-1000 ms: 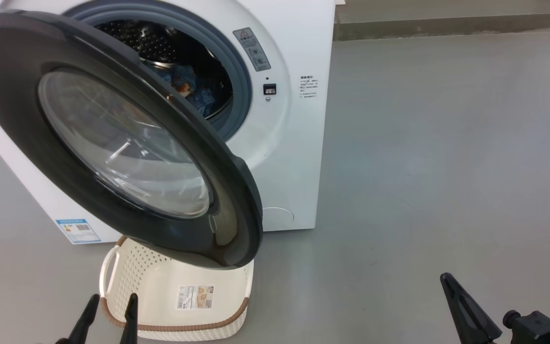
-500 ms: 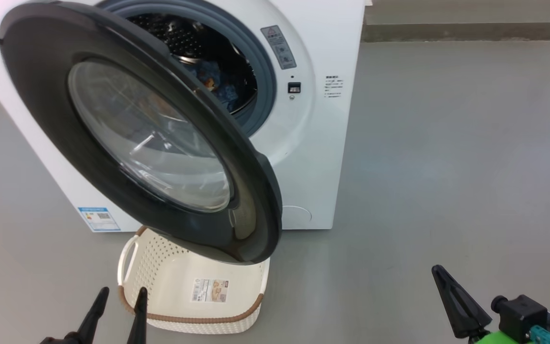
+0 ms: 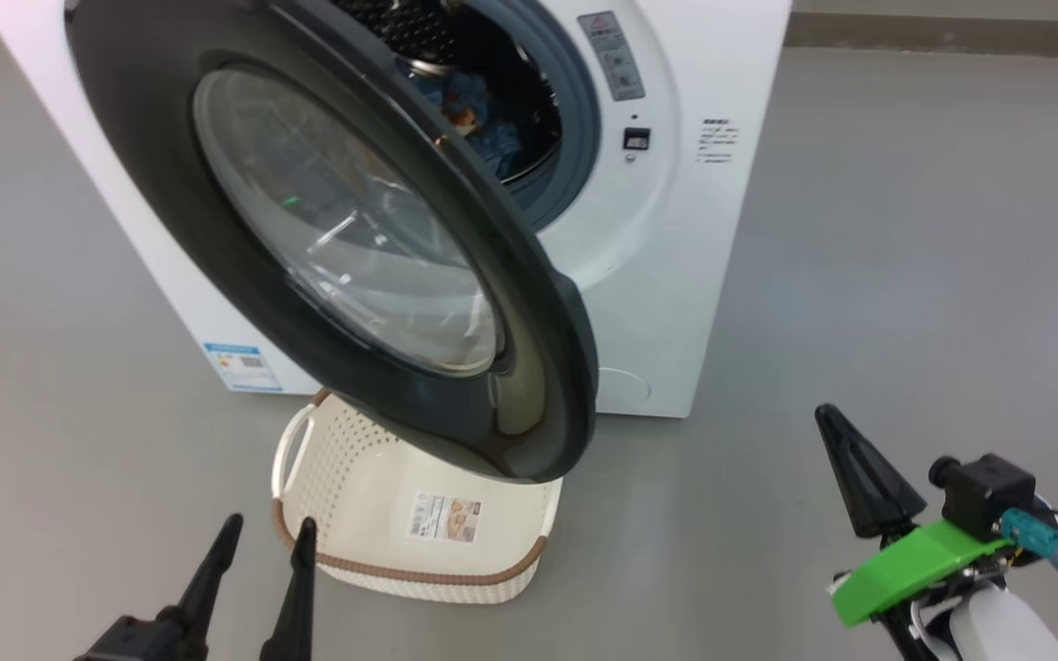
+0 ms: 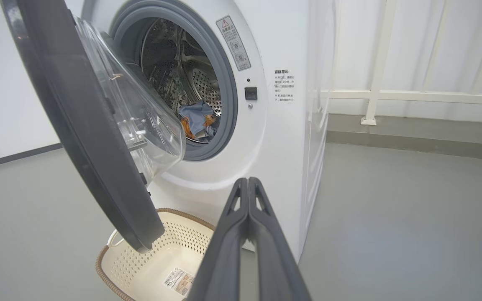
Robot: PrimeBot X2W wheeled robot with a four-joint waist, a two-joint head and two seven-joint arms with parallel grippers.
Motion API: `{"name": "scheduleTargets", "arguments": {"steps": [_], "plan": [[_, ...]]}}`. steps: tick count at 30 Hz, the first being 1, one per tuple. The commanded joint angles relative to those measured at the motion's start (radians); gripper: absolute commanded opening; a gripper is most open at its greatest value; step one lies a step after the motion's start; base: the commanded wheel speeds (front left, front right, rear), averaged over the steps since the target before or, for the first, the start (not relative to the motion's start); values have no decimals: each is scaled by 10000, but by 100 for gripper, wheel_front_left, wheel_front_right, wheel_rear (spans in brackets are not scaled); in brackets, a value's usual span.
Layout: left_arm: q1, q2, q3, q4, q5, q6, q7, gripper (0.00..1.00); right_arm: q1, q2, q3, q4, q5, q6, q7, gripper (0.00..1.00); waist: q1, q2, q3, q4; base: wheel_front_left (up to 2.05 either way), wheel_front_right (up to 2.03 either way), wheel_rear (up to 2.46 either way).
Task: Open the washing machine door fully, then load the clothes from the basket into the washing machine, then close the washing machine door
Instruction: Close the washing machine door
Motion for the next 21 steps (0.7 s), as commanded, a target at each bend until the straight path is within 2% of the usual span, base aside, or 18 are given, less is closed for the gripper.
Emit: {"name": "scheduleTargets", "arguments": {"steps": [1,14,21], "plan": [[-590,36,261,-95,105,-118,-148,100,-428,-56,229,-114,165,62,-120,0,-1,0,296,332,0,0,0],[-1362,-380,-231,636,303,-464,-512,100,-2076,-532,560,932,367,62,-120,0,-1,0,748,1503,0,0,0],[-1609,-573,-313,915,338,-608,-636,100,-3022,-833,496,805,448,62,-120,0,-1,0,838,1904,0,0,0]]}}
